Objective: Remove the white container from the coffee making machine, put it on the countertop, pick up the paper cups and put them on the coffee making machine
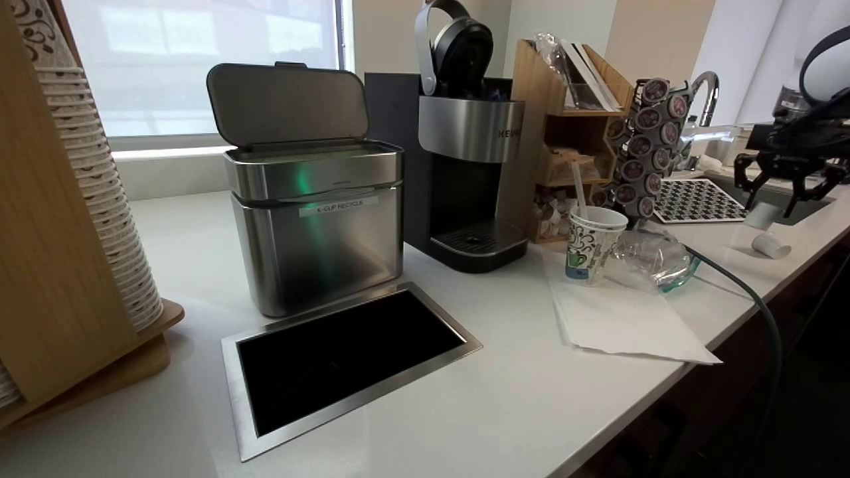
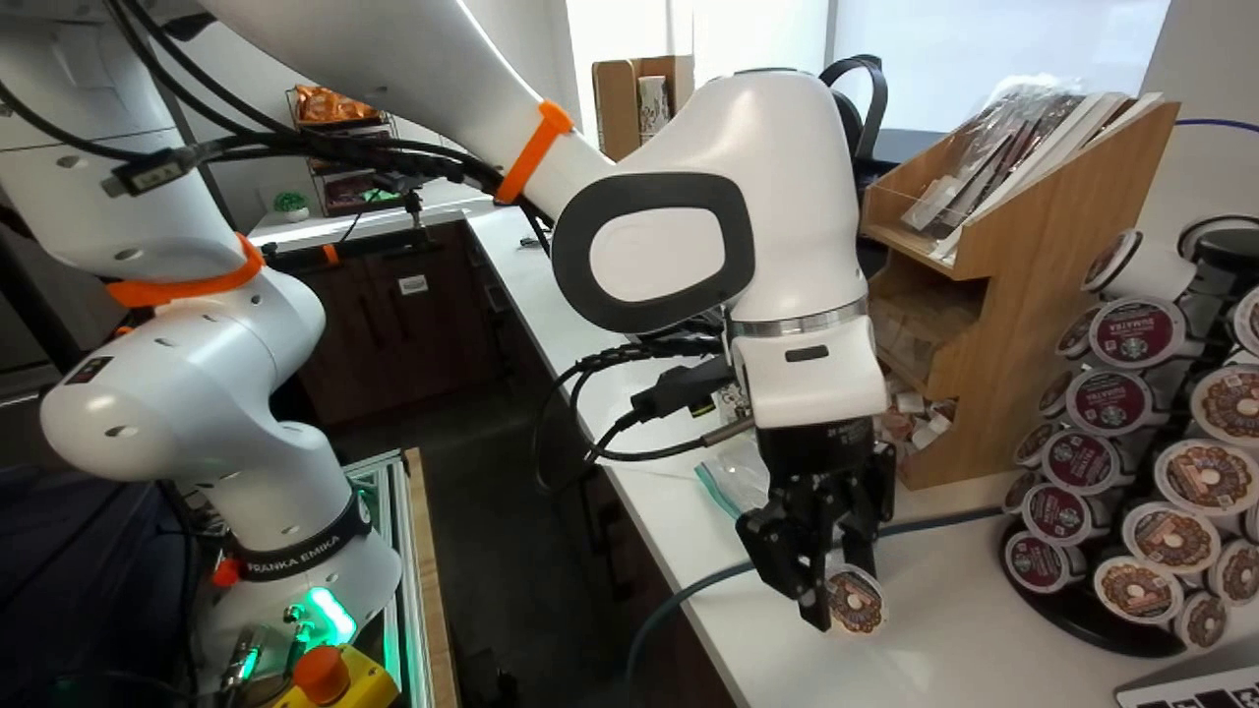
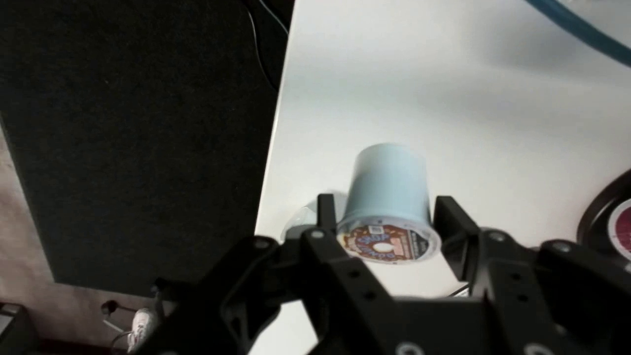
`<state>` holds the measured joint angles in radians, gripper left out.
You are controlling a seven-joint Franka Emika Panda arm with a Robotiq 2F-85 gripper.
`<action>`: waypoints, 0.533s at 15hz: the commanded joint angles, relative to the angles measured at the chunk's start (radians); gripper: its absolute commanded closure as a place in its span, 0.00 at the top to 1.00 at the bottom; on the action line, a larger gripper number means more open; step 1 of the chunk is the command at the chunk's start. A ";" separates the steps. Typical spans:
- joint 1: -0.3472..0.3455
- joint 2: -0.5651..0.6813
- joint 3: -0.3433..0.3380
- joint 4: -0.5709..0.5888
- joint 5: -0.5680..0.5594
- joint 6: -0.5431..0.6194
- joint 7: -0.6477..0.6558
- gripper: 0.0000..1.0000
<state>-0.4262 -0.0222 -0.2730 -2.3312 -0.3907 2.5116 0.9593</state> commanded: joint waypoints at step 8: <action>0.080 0.151 -0.056 0.084 -0.122 0.015 0.171 0.28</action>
<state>-0.3802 0.0779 -0.3004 -2.2822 -0.4841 2.5144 1.1009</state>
